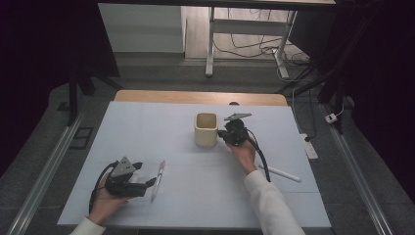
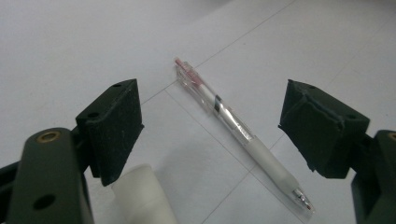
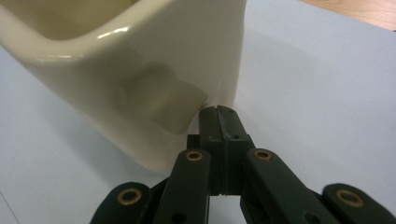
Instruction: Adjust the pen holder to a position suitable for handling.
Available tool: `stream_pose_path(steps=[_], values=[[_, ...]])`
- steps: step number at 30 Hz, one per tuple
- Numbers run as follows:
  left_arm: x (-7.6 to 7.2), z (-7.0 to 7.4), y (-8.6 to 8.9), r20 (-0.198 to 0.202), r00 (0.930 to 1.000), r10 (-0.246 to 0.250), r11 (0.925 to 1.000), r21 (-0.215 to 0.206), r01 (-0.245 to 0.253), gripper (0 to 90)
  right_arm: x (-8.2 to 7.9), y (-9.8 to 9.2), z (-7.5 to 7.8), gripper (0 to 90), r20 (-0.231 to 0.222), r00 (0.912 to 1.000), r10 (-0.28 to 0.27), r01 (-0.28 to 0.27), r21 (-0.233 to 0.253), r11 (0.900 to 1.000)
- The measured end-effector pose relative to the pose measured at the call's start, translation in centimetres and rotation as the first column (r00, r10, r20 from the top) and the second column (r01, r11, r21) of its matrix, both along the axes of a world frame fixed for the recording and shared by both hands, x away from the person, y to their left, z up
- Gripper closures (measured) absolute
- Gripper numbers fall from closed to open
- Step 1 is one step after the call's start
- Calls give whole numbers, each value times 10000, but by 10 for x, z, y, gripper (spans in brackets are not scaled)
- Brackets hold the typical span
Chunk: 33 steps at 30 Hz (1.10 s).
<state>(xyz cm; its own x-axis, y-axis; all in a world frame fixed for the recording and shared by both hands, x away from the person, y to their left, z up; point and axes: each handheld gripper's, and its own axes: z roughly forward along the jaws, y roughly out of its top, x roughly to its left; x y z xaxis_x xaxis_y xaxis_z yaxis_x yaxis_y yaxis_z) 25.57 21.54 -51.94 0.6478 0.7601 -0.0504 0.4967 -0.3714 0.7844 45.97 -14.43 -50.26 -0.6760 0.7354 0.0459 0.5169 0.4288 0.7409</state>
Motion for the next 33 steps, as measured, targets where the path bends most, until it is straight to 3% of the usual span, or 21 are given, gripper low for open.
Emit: stream_pose_path(steps=[12, 14, 16, 20, 33], values=[[0, 0, 0, -13, 10000, 11, 10000, 28, -11, 207, 0, 5, -1, 890, -2, 10000, -23, 23, 136, 9999], [0, 0, 0, -16, 10000, 46, 10000, 28, -46, 207, -1, 4, -1, 890, -7, 9999, 101, -101, 30, 9999], [-1, 0, 1, -15, 10000, 63, 10000, -7, -63, 207, -3, 2, 0, 890, 266, 9996, 84, -78, -231, 9997], [-1, -1, 3, -59, 9999, 127, 9999, 9, -127, 207, -13, -13, 5, 890, 345, 9993, 168, -169, 32, 9999], [-1, -2, 4, -97, 9997, 227, 9997, 56, -226, 207, -54, -57, 14, 890, 778, 9960, 440, -458, 224, 9987]])
